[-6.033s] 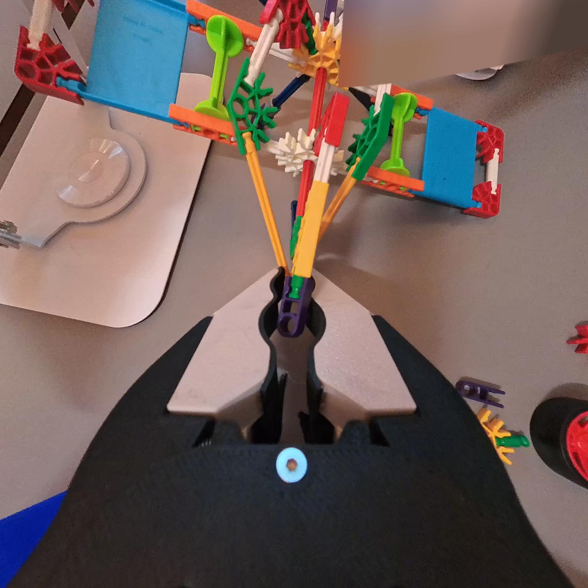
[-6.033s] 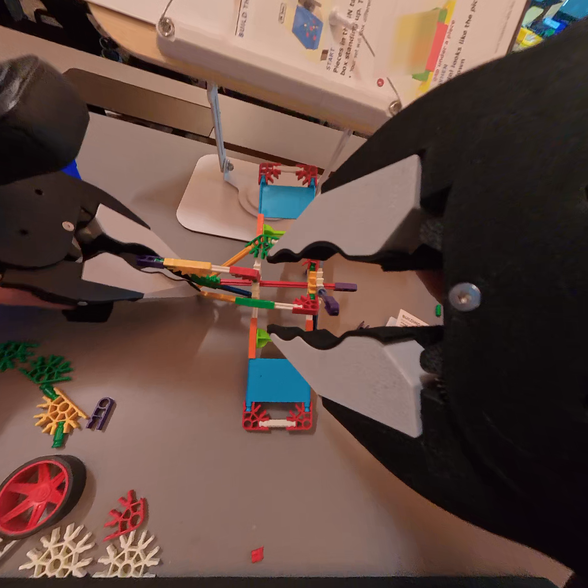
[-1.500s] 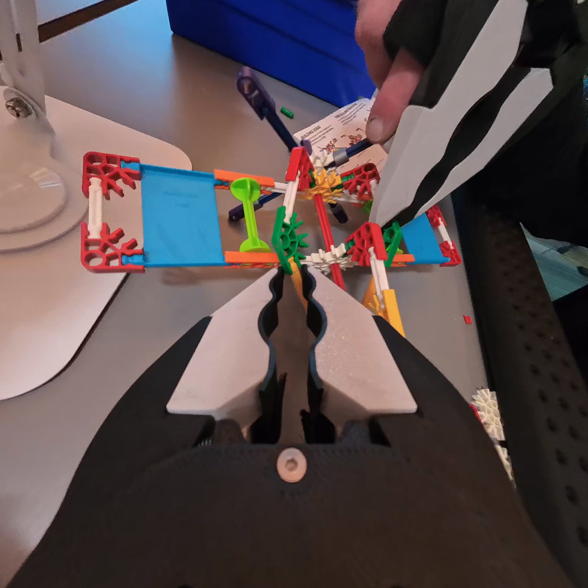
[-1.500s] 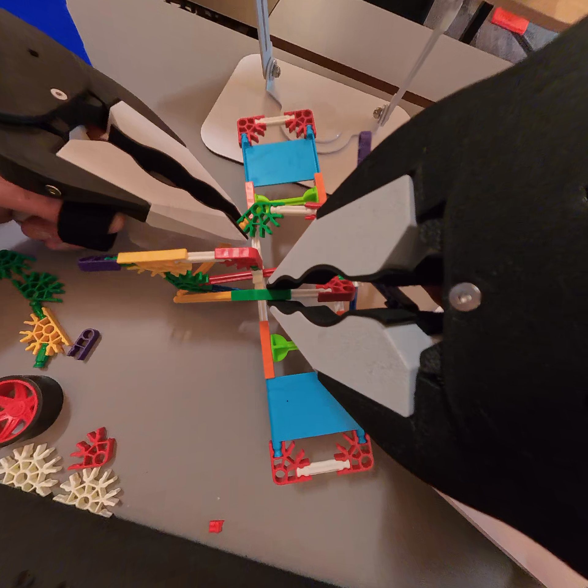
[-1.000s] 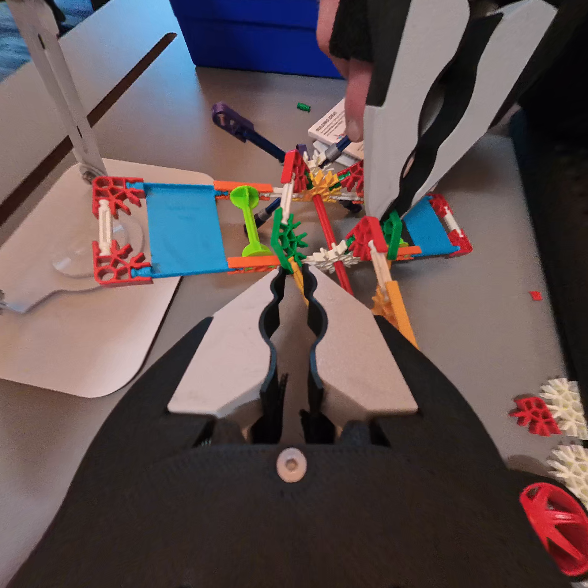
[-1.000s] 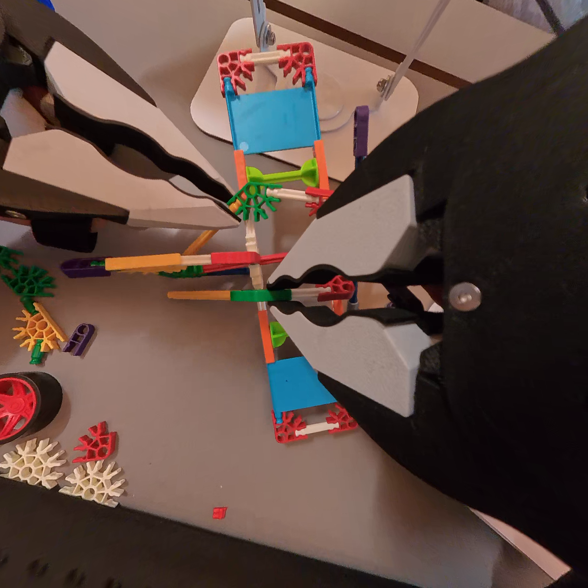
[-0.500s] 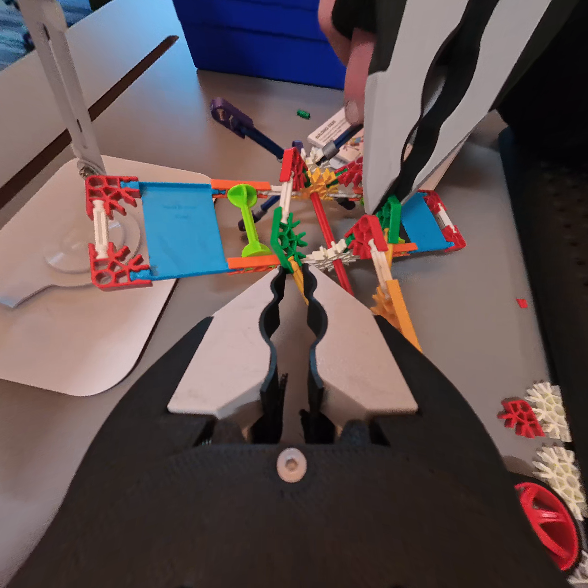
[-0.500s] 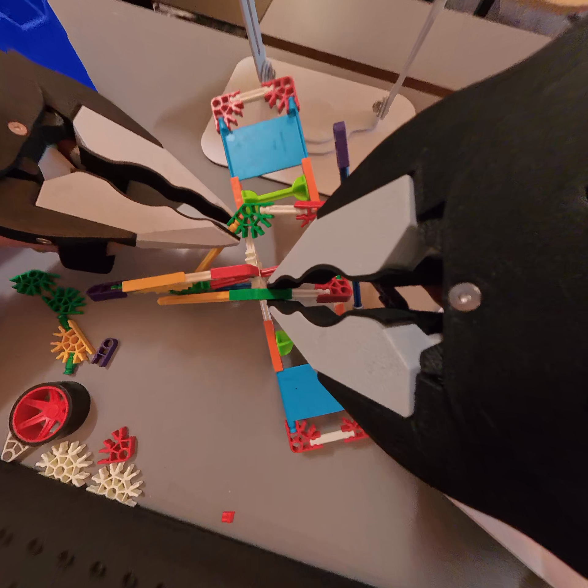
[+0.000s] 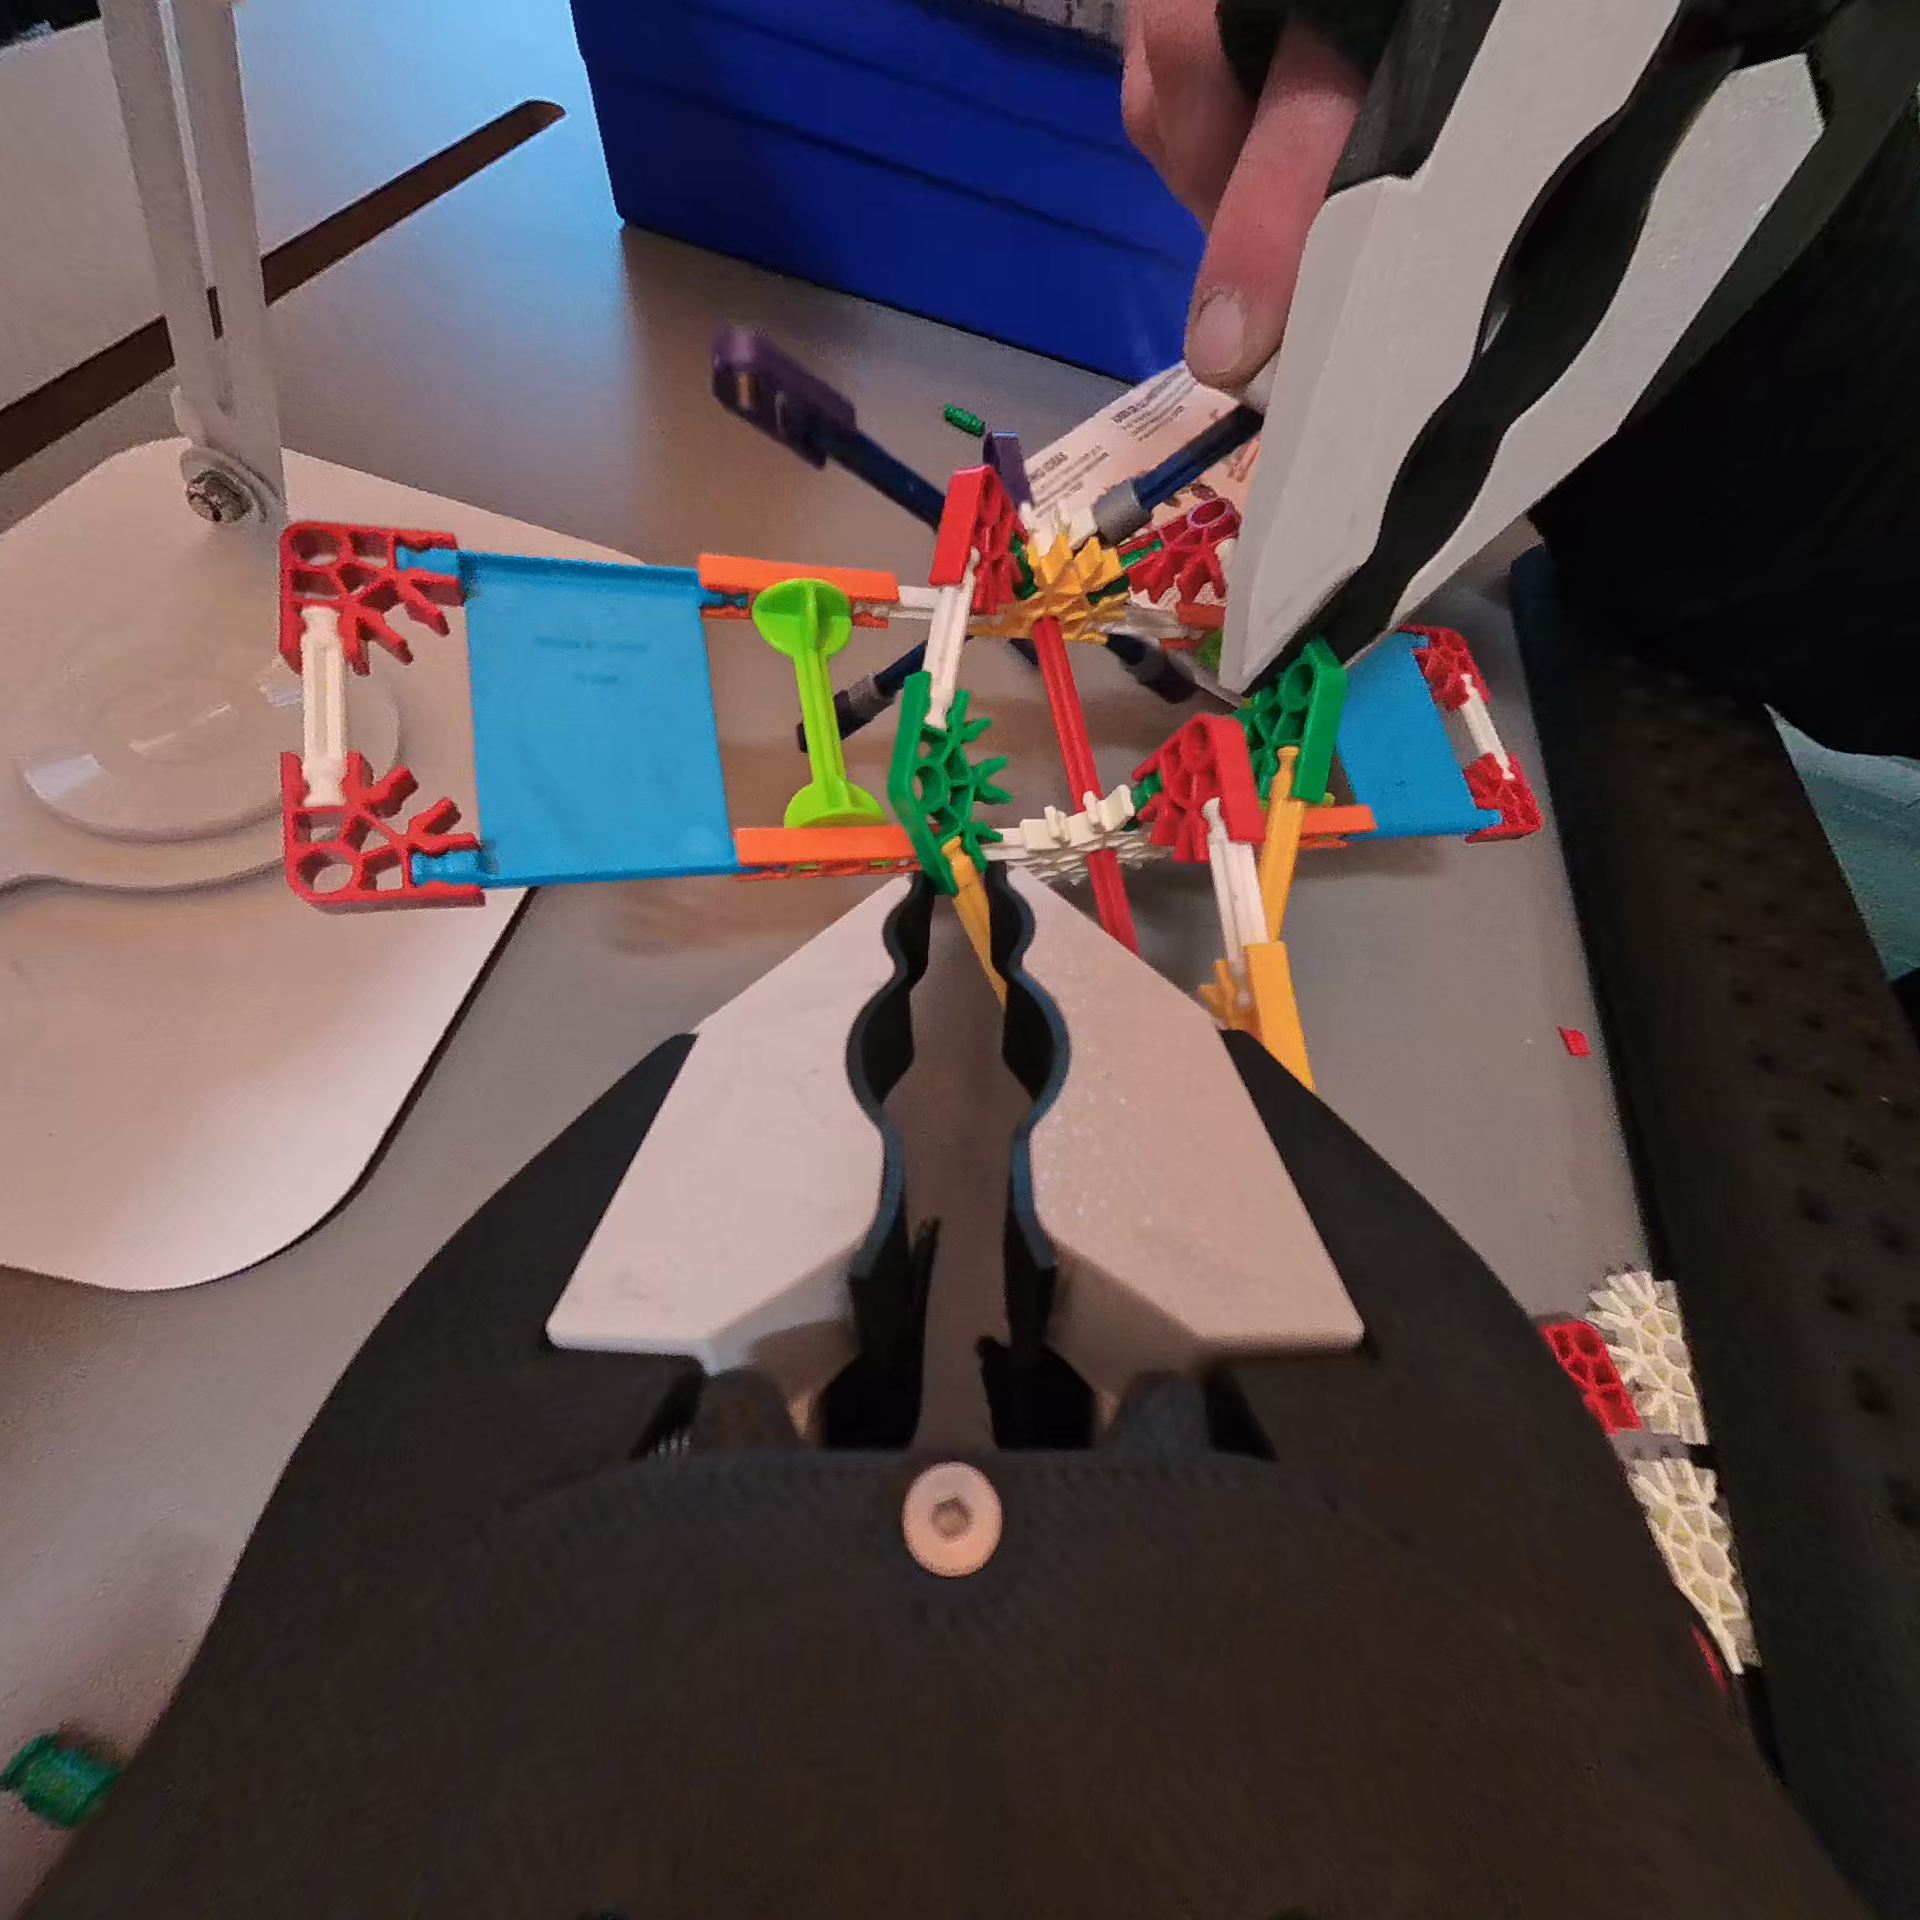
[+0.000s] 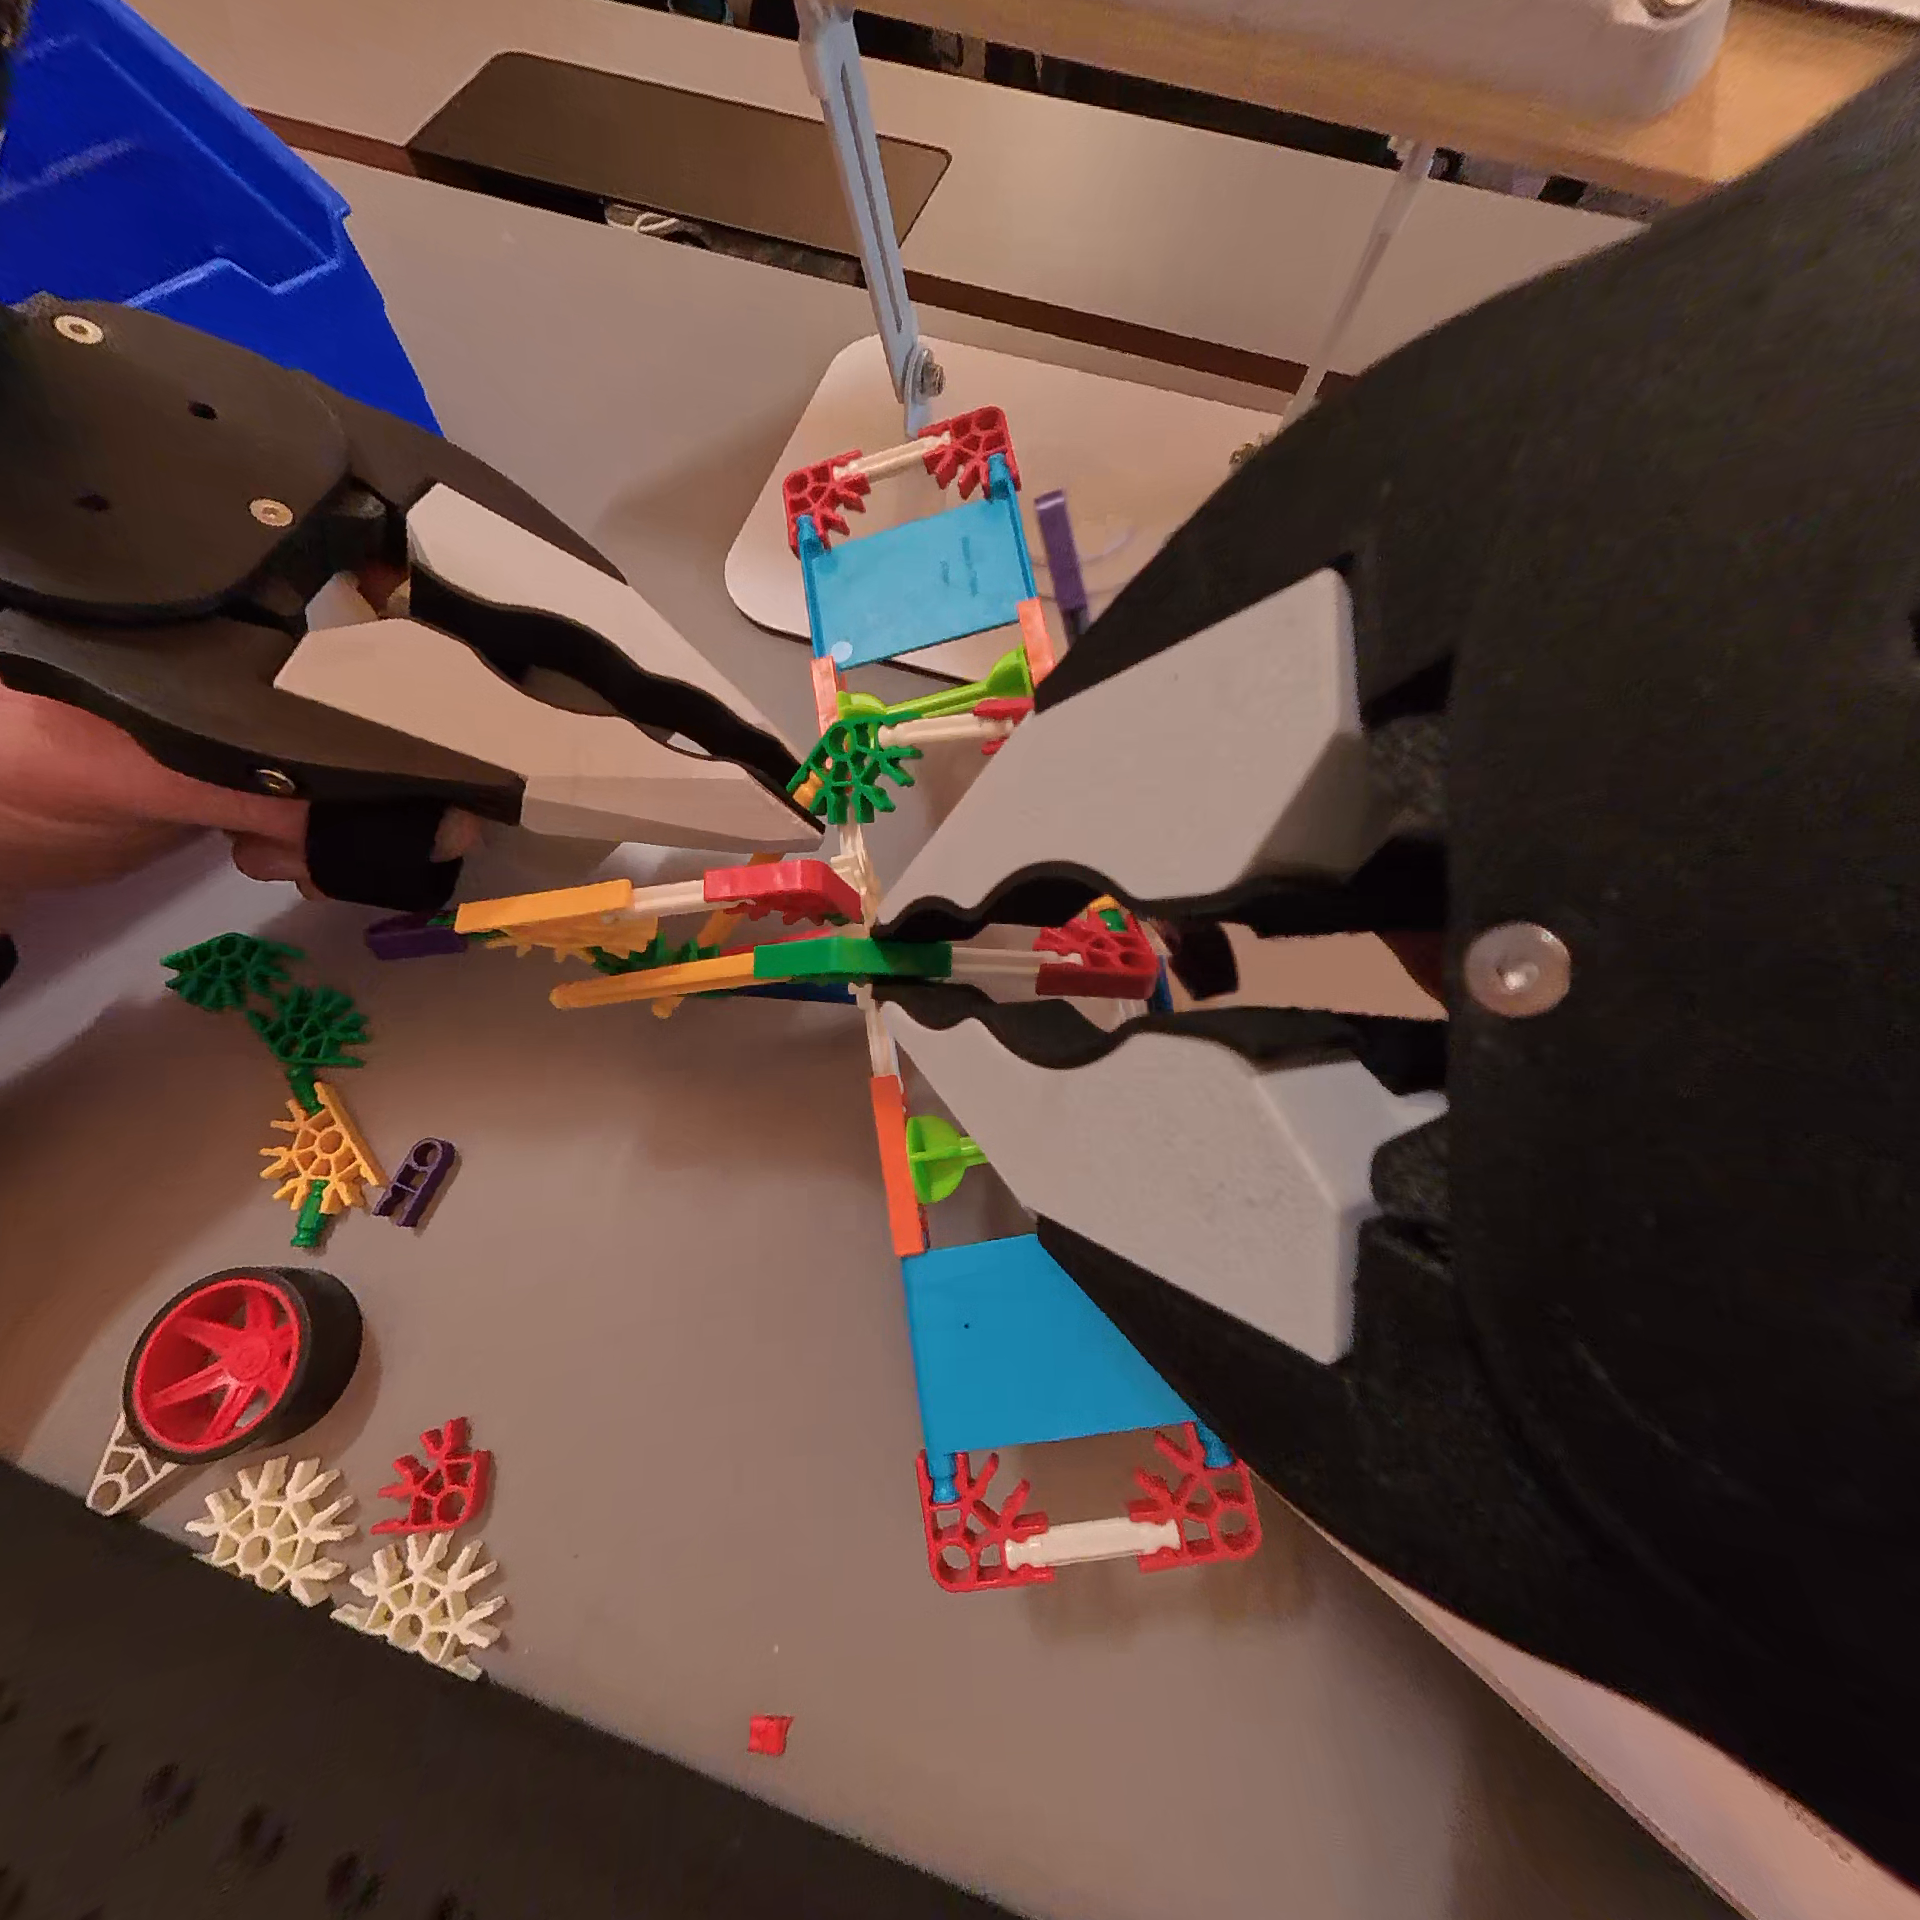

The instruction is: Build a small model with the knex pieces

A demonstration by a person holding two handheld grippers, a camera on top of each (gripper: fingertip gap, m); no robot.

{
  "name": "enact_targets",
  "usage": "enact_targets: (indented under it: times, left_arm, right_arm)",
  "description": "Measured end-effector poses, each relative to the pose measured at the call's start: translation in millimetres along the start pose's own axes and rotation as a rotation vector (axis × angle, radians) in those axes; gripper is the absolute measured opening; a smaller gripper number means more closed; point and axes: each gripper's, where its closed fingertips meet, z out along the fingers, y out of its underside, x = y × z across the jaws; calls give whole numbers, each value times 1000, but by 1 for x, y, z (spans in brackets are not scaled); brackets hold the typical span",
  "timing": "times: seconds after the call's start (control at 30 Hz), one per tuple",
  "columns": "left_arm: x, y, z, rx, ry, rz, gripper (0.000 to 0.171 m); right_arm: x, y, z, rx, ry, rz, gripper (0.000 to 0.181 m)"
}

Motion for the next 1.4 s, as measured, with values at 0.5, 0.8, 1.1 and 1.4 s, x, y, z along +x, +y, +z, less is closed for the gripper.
enact_targets:
  times: [0.5,0.8,1.1,1.4]
  left_arm:
    - [5,6,-4,-27,48,-71,8]
    - [7,24,2,-121,13,-10,5]
    - [-15,18,1,-166,-303,464,10]
    - [-11,13,-14,-138,-325,590,35]
  right_arm:
    - [-6,23,9,-122,-27,17,5]
    - [-8,34,5,-150,-37,42,4]
    - [1,39,-1,-107,-27,96,4]
    - [8,49,-15,-45,-16,157,5]
